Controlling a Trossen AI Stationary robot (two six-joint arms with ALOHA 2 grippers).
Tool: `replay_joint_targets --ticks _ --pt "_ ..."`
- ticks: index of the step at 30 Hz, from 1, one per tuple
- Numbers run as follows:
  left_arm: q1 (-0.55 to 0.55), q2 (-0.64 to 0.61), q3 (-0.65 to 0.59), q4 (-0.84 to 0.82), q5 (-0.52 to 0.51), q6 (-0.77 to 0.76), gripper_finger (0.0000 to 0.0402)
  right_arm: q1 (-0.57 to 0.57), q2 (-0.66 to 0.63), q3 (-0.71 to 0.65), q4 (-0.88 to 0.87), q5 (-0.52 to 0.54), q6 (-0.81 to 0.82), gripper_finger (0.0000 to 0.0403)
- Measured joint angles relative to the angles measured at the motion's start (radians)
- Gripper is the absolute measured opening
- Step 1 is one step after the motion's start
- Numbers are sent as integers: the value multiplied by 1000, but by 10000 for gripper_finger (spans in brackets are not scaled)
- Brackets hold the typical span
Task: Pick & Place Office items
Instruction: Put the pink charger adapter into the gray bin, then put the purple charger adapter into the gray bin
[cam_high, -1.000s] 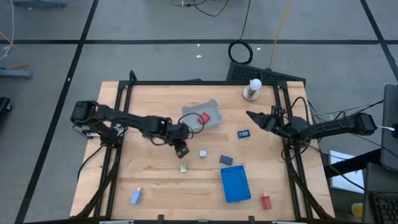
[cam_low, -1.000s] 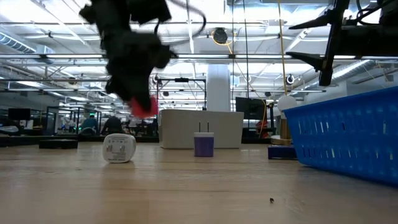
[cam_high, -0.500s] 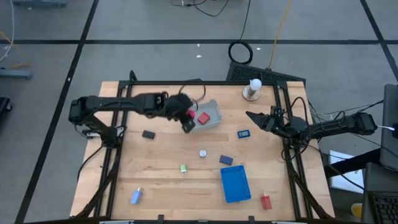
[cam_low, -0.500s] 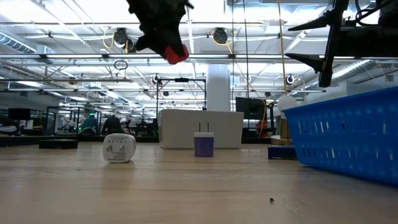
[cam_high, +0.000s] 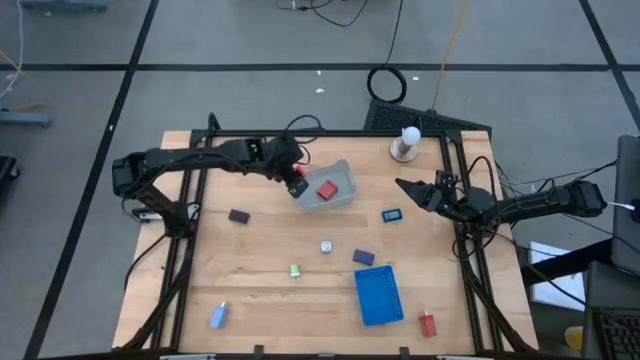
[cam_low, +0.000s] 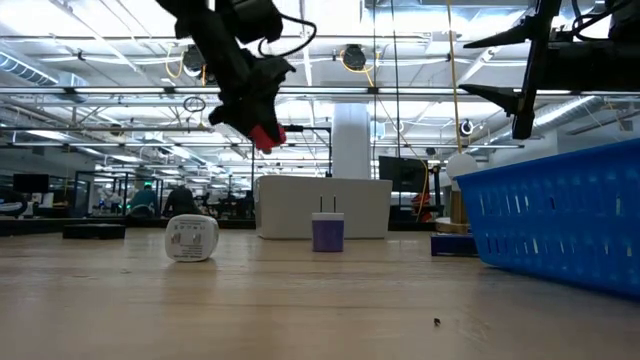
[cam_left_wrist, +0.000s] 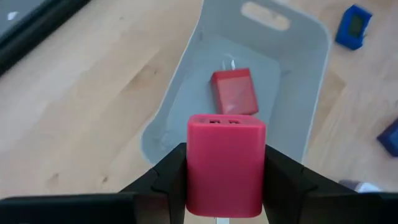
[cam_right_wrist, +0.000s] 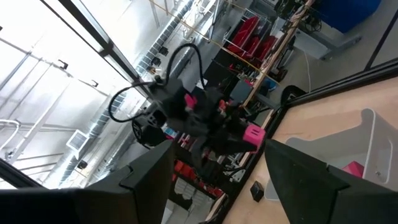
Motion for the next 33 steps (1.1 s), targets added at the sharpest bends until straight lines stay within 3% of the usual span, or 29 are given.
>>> replay_joint_targets --ticks 11,17,26,29,33 --pt "-14 181 -1 120 80 -52 149 0 5 0 18 0 -1 242" --pt "-15 194 -1 125 87 -51 150 0 5 0 28 0 0 242" --pt "-11 168 0 144 96 -56 349 0 6 0 26 0 -3 242" --pt "-11 168 0 142 133 -88 386 0 6 0 26 0 -1 242" --pt "-14 168 0 151 197 -141 391 0 6 0 26 0 19 242"
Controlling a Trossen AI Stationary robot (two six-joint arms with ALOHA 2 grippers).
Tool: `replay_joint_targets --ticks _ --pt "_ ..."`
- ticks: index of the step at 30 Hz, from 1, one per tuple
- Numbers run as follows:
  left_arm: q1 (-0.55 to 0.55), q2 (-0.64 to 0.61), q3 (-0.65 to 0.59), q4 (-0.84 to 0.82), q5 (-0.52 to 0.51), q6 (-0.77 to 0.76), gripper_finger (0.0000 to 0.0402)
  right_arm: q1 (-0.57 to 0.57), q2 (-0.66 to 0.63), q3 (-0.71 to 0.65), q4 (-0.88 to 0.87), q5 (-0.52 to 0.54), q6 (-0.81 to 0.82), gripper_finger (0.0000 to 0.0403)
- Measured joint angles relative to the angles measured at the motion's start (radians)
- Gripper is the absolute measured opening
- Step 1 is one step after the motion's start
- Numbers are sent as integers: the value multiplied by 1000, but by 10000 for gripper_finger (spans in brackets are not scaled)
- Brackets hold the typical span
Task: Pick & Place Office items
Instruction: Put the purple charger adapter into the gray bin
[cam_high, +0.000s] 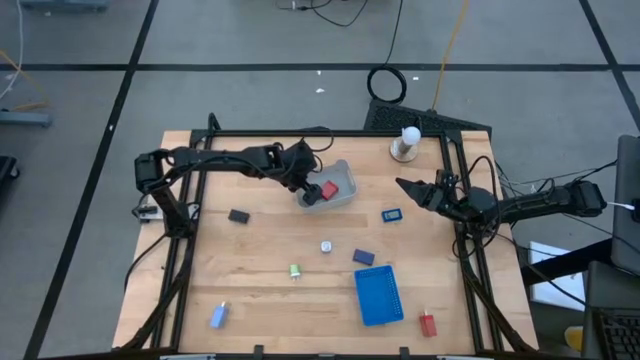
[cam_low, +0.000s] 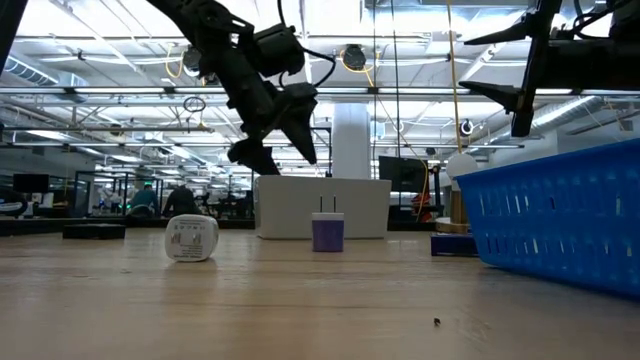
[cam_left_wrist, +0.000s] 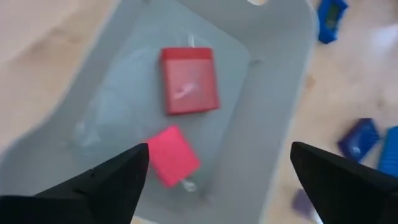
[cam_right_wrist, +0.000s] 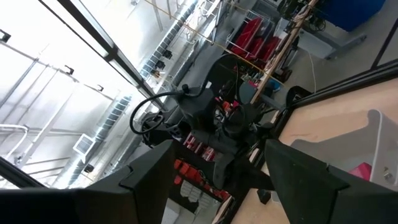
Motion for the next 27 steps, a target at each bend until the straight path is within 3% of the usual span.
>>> replay_joint_targets --ticks 13,27 --pt "-7 -23 0 244 286 -87 340 0 0 0 0 26 17 242" --pt "-86 -279 1 521 203 237 330 0 5 0 15 -6 8 242"
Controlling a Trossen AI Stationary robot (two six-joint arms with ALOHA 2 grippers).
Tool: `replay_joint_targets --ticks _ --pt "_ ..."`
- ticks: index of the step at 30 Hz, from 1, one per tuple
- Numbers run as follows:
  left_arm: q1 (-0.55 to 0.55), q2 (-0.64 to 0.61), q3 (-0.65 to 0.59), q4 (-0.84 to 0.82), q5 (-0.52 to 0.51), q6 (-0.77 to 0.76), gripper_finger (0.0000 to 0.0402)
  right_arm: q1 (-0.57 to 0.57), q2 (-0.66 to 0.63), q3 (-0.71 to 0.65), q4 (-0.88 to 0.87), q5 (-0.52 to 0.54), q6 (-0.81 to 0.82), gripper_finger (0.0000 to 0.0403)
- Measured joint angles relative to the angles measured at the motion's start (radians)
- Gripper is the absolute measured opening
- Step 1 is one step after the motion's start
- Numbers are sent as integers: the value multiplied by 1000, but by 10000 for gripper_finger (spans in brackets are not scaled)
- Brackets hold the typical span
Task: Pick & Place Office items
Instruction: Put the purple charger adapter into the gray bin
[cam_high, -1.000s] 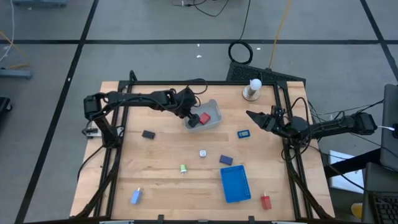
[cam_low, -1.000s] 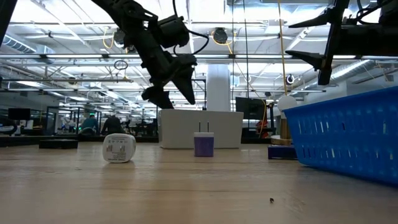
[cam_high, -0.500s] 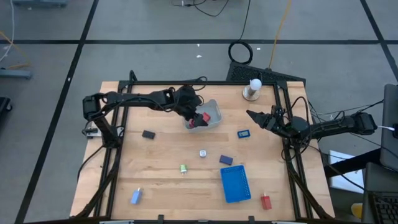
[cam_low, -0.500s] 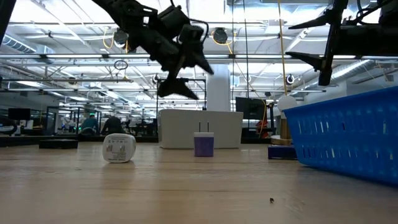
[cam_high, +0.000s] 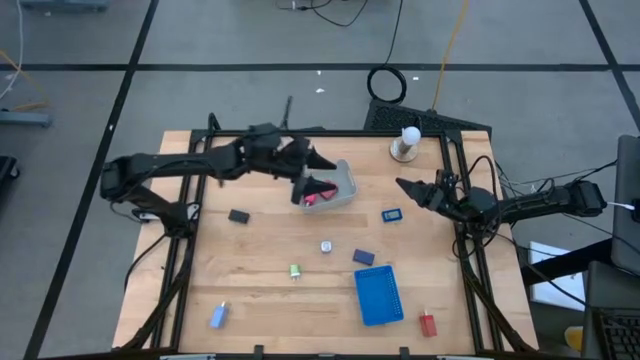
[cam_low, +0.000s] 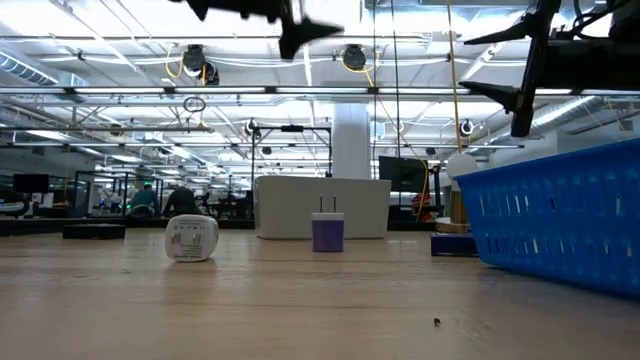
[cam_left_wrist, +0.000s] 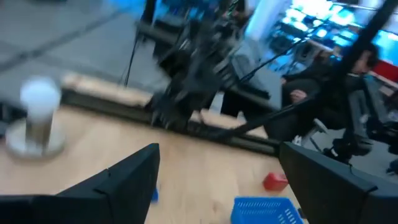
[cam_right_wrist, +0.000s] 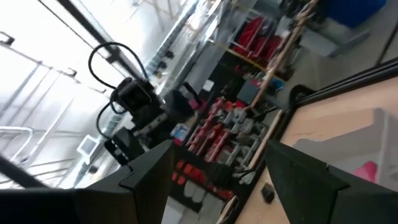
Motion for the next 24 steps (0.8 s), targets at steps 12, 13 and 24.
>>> replay_joint_targets --ticks 12,13,24 --pt "-50 -129 0 95 -15 -247 329 -1 35 149 10 -224 -134 242" --pt "-64 -133 0 82 -15 -252 326 -1 46 183 -20 -255 -161 242" --pt "-200 -134 121 -291 -118 -142 272 -2 174 432 -343 -472 -182 242"
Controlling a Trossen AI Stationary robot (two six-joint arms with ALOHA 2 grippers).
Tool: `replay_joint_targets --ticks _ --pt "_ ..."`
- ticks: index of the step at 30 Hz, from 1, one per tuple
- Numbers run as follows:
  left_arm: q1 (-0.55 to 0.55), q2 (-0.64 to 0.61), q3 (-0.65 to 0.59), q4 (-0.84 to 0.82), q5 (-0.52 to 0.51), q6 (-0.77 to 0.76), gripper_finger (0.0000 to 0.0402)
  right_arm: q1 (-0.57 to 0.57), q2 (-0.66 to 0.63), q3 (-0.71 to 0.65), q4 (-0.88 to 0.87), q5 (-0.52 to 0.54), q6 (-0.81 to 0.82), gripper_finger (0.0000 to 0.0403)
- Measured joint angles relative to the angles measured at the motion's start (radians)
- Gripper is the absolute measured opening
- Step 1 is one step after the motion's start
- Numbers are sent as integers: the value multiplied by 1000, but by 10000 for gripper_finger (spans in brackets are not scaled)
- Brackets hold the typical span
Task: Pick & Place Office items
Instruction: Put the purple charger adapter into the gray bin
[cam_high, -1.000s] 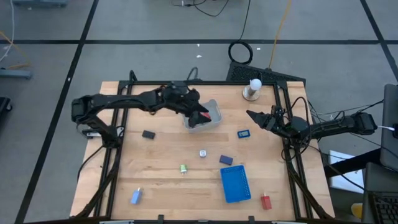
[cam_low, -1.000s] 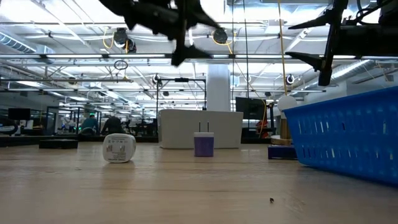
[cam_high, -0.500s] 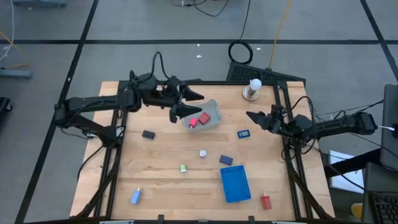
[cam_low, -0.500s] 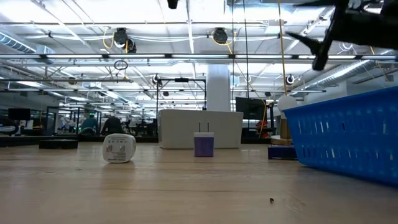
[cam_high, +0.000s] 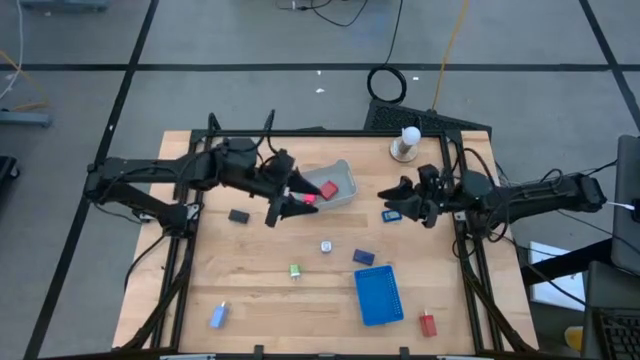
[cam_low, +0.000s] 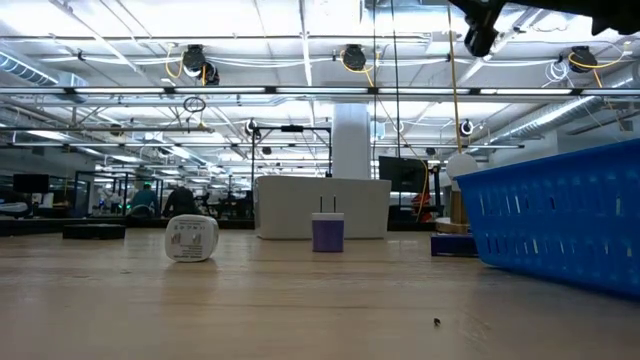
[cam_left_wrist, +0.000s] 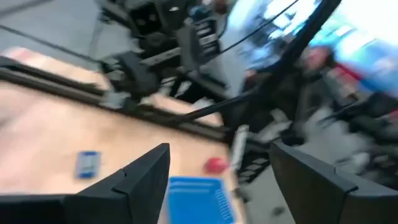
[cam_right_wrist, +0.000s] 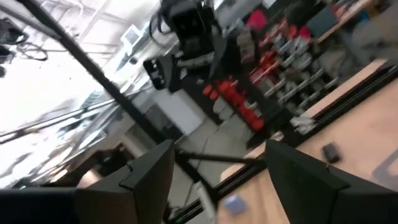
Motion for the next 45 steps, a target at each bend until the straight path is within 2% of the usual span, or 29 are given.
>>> replay_joint_targets --ticks 5,10,19,25,30,40,45 --pt "-70 -1 151 -247 -202 135 260 0 15 0 -63 -20 124 242" --pt "-115 -1 219 -349 -265 125 264 2 39 0 -148 -51 126 242" --pt "-152 -1 224 -444 -369 168 258 -24 119 0 -166 -47 129 242" --pt "-135 -1 224 -491 -345 182 241 -66 176 0 -143 -102 130 242" --pt "-121 0 224 -524 -313 221 235 -80 217 8 -59 -102 103 242" --pt "-51 0 224 -505 -320 210 239 -91 323 206 -107 -107 -144 242" --pt "-39 0 224 -448 -320 201 239 -113 356 265 -107 -164 -175 242"
